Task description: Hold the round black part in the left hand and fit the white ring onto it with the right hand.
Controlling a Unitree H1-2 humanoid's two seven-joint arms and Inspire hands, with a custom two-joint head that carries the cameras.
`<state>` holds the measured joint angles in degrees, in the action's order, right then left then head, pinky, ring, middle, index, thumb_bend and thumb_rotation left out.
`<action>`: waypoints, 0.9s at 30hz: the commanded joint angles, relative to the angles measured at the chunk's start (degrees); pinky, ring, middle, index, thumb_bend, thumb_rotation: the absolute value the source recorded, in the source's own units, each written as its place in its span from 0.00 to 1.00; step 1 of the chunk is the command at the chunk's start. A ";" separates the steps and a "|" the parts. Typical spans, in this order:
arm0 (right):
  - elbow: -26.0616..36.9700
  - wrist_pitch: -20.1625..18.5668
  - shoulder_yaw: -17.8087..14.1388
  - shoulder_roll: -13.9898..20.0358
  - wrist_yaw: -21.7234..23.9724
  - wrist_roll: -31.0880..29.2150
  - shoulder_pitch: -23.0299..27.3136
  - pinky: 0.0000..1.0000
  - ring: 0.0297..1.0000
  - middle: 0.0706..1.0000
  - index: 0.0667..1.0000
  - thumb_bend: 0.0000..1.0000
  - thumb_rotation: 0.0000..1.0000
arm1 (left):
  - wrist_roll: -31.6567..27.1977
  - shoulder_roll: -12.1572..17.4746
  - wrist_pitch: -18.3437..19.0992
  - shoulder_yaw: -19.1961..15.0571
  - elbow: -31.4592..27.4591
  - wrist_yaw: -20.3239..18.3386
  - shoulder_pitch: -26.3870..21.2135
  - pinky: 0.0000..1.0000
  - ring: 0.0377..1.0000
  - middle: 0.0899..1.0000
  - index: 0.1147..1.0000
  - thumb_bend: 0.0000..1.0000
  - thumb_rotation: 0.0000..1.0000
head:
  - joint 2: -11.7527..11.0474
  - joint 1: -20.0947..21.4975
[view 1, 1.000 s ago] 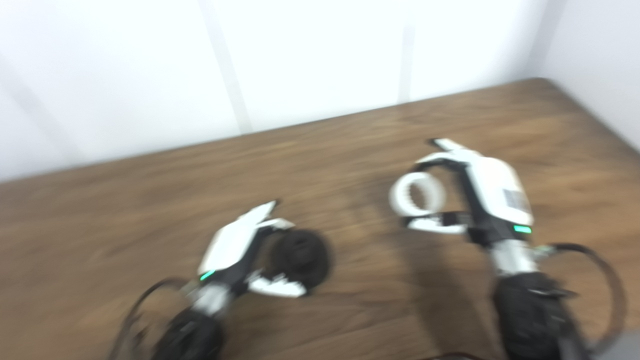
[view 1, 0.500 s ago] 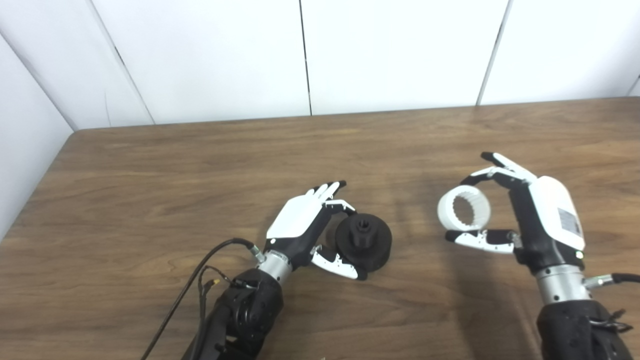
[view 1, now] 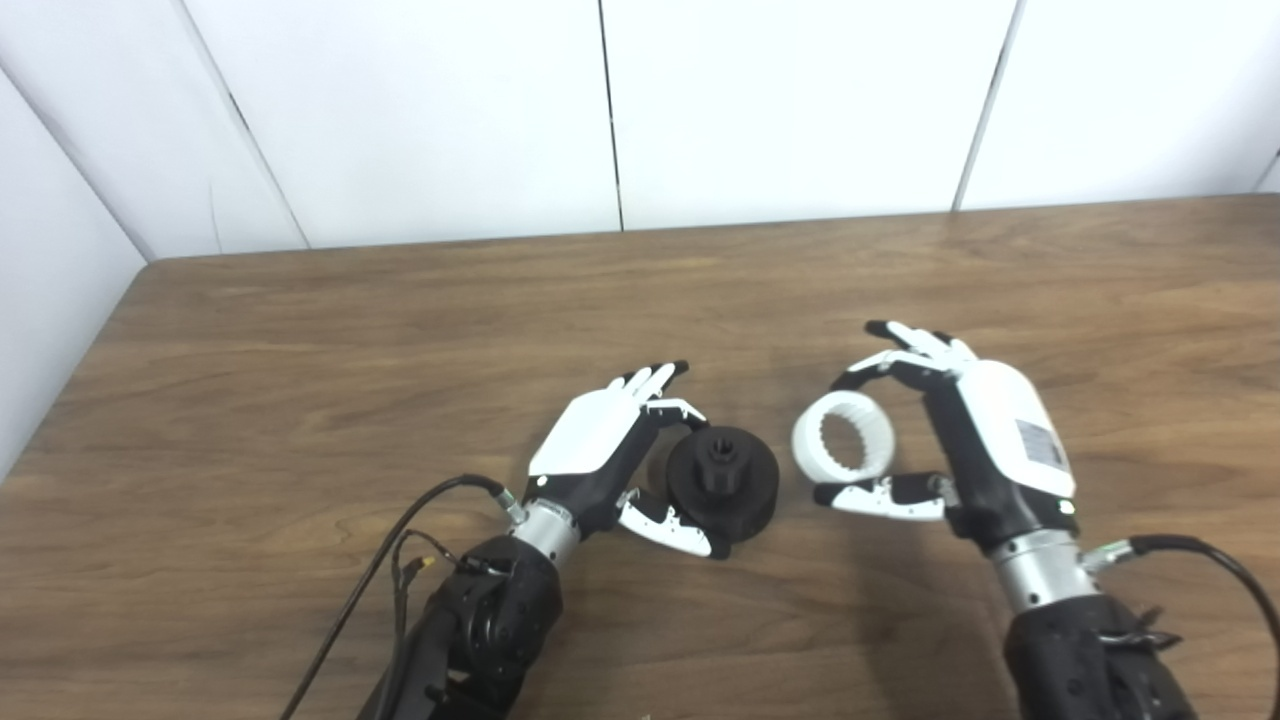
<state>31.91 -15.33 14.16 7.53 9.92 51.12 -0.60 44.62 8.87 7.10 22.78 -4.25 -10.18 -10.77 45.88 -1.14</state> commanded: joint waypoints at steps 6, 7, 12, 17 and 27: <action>-1.35 2.91 3.09 -2.68 -0.44 3.11 4.30 0.87 0.87 0.86 0.45 0.52 0.15 | 0.37 0.15 -0.48 0.08 -1.12 0.19 -1.87 1.00 1.00 1.00 0.56 0.96 0.32 | 0.17 -0.08; -1.62 2.85 3.38 -2.97 -0.32 3.53 4.64 0.86 0.87 0.86 0.45 0.52 0.15 | 0.43 0.15 -0.50 0.13 -1.13 0.22 -1.86 1.00 1.00 1.00 0.56 0.96 0.32 | 0.17 -0.07; -2.29 2.28 4.51 -3.59 0.96 4.70 6.14 0.89 0.87 0.86 0.45 0.52 0.15 | 0.39 0.04 -0.41 0.21 -1.15 0.23 -1.85 1.00 1.00 1.00 0.56 0.96 0.33 | 0.39 -0.37; -3.35 2.23 4.84 -3.72 1.13 4.81 6.81 0.89 0.87 0.86 0.45 0.52 0.14 | 0.34 0.07 -0.33 0.23 -1.47 0.05 -1.74 1.00 1.00 1.00 0.56 0.96 0.33 | 0.50 -0.56; -7.11 2.84 5.16 -3.55 0.16 4.80 7.90 0.87 0.85 0.85 0.45 0.52 0.14 | 0.31 -0.03 -0.10 0.19 -2.12 -0.09 -1.53 1.00 1.00 1.00 0.55 0.96 0.33 | 0.93 -1.05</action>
<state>24.12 -14.60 19.22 4.39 11.46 55.66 5.27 44.49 8.73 7.10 23.03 -4.33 -10.24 -10.77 46.67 -2.02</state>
